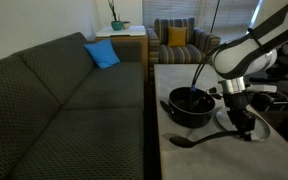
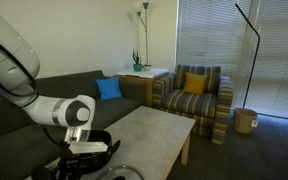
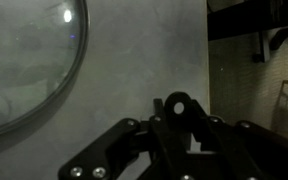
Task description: Remove the black spoon from the pot and put it on the table
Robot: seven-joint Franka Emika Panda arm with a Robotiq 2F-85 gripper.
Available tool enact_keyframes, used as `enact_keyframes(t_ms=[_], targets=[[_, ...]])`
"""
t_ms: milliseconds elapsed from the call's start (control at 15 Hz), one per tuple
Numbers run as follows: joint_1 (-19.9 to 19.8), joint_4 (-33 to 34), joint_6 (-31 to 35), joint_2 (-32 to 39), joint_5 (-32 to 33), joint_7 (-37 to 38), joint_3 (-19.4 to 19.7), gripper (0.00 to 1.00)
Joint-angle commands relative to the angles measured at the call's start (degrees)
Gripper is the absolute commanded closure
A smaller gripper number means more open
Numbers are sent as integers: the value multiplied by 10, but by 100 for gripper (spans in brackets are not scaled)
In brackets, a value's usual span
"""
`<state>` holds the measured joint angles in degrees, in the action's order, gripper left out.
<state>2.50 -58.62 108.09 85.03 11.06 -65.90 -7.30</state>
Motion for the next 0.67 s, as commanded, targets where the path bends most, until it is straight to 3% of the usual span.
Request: enact_keyframes(t_ms=[0,600], targets=[[-3,1,-42,0,-14,-37,-2,93],[1,-17,13,0,-45,37,5,93]])
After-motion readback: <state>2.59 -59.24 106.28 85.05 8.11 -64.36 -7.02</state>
